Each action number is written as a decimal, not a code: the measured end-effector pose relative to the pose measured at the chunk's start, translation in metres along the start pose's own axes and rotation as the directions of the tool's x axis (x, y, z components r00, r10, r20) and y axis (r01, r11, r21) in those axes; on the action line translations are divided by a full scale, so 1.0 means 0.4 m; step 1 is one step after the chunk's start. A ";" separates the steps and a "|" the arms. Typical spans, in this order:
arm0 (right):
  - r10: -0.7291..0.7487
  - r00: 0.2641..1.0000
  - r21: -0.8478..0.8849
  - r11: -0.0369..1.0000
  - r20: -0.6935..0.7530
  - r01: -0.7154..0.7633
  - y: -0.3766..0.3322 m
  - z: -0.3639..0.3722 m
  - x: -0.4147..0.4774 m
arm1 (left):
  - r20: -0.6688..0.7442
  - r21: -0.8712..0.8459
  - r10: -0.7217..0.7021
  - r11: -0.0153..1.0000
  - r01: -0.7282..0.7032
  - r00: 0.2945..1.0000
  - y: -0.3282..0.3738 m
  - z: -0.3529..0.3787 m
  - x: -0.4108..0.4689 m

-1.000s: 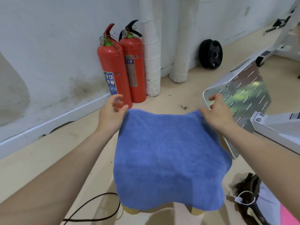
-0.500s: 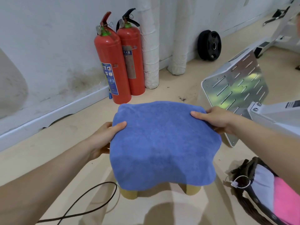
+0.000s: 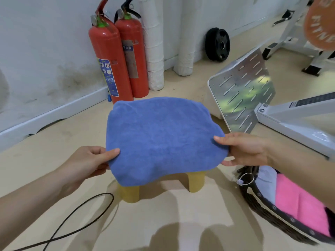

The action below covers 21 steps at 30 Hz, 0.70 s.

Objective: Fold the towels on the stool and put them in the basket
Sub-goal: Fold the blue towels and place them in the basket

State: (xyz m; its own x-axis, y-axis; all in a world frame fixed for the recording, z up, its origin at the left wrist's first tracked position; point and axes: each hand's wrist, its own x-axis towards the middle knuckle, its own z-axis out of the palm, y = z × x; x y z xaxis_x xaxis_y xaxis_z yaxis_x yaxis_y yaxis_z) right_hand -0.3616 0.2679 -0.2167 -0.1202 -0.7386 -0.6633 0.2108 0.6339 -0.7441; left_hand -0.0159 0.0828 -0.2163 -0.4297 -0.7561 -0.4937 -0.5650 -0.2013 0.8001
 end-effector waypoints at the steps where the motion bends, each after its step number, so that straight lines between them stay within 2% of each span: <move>1: 0.009 1.000 0.033 0.999 0.017 -0.009 0.019 0.004 -0.005 | 0.044 0.028 0.001 1.000 -0.002 0.999 -0.002 0.002 -0.008; 5: 0.037 0.999 0.083 0.996 0.020 -0.038 0.083 0.023 -0.011 | 0.216 0.023 0.008 1.000 -0.013 0.976 -0.012 0.028 -0.034; 12: -0.050 0.986 0.115 0.991 -0.160 0.068 0.116 0.038 -0.025 | 0.217 -0.142 -0.039 0.987 0.071 0.975 -0.039 0.045 -0.047; 17: -0.049 0.974 0.049 0.997 -0.222 0.061 0.126 0.042 -0.029 | 0.074 -0.203 -0.064 0.976 0.078 0.995 -0.050 0.056 -0.058; 21: -0.078 0.973 0.077 0.992 -0.218 0.096 0.086 0.052 -0.057 | -0.085 -0.158 0.040 0.986 -0.053 0.996 -0.013 0.038 -0.074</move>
State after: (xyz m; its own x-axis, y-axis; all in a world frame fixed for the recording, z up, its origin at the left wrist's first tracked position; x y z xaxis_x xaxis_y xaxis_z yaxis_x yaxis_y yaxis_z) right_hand -0.3315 0.3017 -0.2257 -0.3449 -0.7177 -0.6050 0.2720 0.5404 -0.7962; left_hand -0.0106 0.1157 -0.2111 -0.3907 -0.8138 -0.4303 -0.4224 -0.2568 0.8693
